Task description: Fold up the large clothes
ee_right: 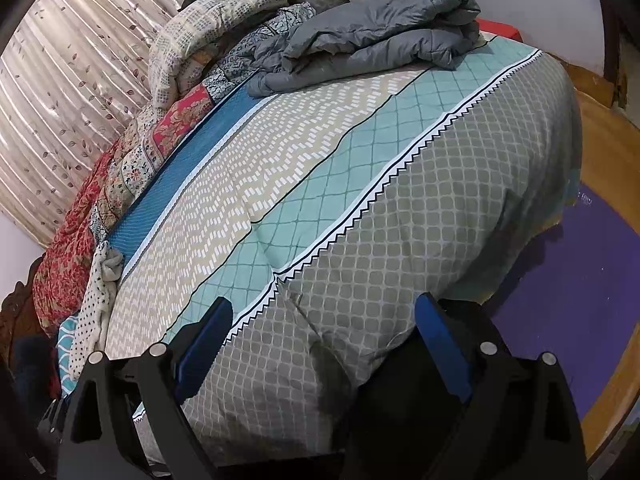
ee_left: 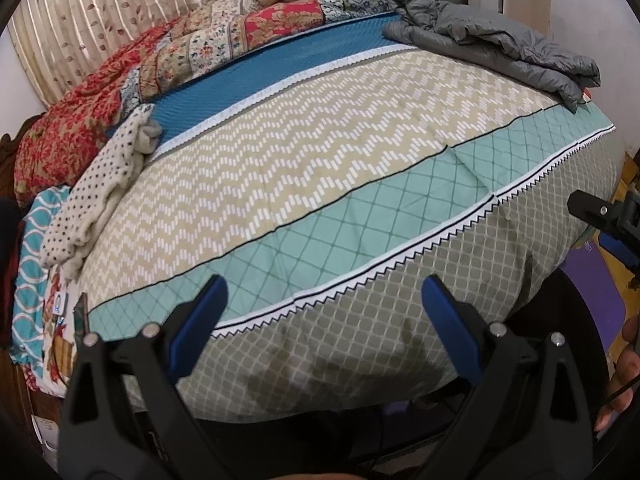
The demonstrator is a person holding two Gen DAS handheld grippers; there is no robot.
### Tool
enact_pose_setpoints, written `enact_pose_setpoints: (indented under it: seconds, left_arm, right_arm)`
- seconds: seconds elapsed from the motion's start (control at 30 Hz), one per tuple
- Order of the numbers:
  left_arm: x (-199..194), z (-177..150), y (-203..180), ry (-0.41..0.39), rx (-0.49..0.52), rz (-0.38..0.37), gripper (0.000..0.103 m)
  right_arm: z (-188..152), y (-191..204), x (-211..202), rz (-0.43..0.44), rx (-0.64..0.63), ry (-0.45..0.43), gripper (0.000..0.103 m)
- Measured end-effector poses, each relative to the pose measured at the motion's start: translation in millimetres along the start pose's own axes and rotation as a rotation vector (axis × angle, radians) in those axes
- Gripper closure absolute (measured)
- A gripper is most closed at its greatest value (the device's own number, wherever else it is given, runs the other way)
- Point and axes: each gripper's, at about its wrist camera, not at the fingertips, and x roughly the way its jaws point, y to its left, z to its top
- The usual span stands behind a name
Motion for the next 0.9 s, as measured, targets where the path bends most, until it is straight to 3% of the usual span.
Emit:
enact_pose_setpoints:
  seconds: [0.9]
  left_arm:
    - [9.2,-3.9,3.7,0.046,0.022,-0.032,0.009]
  right_arm:
    - [-4.3,-0.8,0.0,-0.002,0.006,0.011,0.068]
